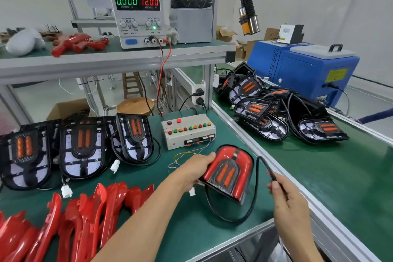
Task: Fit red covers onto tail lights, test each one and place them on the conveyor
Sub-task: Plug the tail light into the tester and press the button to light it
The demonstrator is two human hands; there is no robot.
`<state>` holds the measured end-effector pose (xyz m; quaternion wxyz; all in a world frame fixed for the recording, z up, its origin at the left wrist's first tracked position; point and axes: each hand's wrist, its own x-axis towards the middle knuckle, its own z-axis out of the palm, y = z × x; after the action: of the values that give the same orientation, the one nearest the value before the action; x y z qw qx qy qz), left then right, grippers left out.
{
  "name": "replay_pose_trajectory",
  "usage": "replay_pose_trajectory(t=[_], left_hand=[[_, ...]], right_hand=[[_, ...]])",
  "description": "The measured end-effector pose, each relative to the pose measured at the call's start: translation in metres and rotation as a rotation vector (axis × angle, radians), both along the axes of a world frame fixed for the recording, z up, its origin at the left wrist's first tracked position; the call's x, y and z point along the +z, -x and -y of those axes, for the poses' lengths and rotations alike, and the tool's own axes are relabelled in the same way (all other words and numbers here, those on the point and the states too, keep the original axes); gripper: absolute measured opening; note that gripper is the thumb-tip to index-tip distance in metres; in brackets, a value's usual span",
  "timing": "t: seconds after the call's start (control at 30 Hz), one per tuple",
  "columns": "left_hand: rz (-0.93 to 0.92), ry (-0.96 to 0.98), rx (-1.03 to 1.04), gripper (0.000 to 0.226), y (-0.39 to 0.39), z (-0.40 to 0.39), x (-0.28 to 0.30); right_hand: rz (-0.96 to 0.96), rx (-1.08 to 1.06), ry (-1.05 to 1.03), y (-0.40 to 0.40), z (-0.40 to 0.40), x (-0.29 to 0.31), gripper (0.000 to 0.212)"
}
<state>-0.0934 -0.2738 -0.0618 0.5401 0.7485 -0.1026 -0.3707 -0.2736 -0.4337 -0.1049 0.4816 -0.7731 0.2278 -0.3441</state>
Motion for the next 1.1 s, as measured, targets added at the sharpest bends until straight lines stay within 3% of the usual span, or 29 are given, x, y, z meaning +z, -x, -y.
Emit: replay_pose_trajectory(t=[0.13, 0.23, 0.33, 0.53, 0.63, 0.73, 0.87, 0.93, 0.97, 1.03, 1.1], left_hand=[[-0.251, 0.298, 0.286, 0.032, -0.007, -0.008, 0.013], [-0.403, 0.403, 0.283, 0.030, -0.009, -0.018, 0.022], [-0.477, 0.467, 0.215, 0.039, -0.004, -0.025, 0.025], [-0.536, 0.545, 0.202, 0.043, 0.013, -0.024, 0.024], [-0.546, 0.551, 0.269, 0.044, 0.021, -0.018, 0.021], [-0.547, 0.631, 0.355, 0.041, 0.027, -0.010, 0.018], [-0.528, 0.793, 0.393, 0.041, 0.032, 0.000, 0.025], [-0.512, 0.856, 0.402, 0.040, 0.034, 0.005, 0.030], [-0.507, 0.886, 0.401, 0.039, 0.035, 0.009, 0.032], [-0.506, 0.934, 0.388, 0.039, 0.037, 0.015, 0.035], [-0.510, 0.950, 0.369, 0.042, 0.042, 0.020, 0.036]], right_hand=[[0.148, 0.009, 0.324, -0.003, -0.002, -0.007, 0.028], [0.218, 0.050, 0.691, -0.014, -0.007, -0.011, 0.031], [0.171, 0.095, 0.969, -0.025, -0.003, -0.012, 0.035], [0.009, 0.214, 1.206, -0.038, 0.004, -0.005, 0.053], [0.006, 0.204, 1.194, -0.036, 0.001, -0.004, 0.054], [0.038, 0.097, 0.794, -0.024, -0.010, -0.011, 0.039], [-0.048, -0.112, 0.002, -0.004, -0.048, -0.013, 0.046], [-0.077, -0.197, -0.431, -0.001, -0.065, -0.006, 0.035], [-0.076, -0.188, -0.694, -0.001, -0.072, -0.001, 0.033], [-0.075, -0.001, -1.218, -0.005, -0.083, 0.012, 0.054], [-0.067, 0.221, -1.463, -0.010, -0.083, 0.025, 0.079]])
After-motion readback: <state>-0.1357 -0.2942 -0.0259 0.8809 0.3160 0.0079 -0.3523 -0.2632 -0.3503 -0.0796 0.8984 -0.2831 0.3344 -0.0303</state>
